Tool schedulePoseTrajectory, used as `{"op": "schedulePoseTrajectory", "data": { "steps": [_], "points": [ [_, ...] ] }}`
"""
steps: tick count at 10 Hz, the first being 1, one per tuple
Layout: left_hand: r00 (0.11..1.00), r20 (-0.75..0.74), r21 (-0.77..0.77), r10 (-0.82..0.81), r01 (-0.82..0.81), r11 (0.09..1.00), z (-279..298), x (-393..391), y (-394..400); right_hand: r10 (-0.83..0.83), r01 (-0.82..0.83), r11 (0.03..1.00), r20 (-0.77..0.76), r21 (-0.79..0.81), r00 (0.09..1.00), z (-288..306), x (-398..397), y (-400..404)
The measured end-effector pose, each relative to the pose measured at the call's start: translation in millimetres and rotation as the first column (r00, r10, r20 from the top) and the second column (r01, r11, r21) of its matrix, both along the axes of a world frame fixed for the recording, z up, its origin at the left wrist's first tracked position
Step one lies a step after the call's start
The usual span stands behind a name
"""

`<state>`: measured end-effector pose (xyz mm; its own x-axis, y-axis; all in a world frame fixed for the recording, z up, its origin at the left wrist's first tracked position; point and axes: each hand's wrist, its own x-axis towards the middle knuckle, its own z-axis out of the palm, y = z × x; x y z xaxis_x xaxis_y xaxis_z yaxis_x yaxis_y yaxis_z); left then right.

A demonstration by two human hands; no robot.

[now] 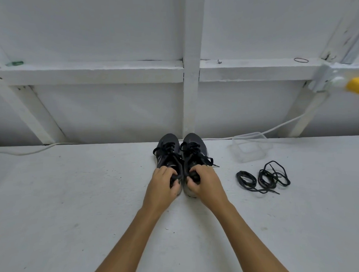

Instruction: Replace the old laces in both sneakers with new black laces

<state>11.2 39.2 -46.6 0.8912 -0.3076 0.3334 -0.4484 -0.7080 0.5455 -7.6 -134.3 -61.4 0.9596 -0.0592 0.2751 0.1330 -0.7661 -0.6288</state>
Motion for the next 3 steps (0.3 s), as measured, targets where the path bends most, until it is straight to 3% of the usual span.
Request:
{"op": "schedulePoseTrajectory", "data": {
  "steps": [3],
  "points": [
    [1.000, -0.016, -0.032, -0.001, 0.001, 0.999, -1.7, 0.3, 1.2, -0.002, 0.001, 0.998, 0.022, 0.057, 1.000, 4.4, -1.6, 0.6]
  ]
}}
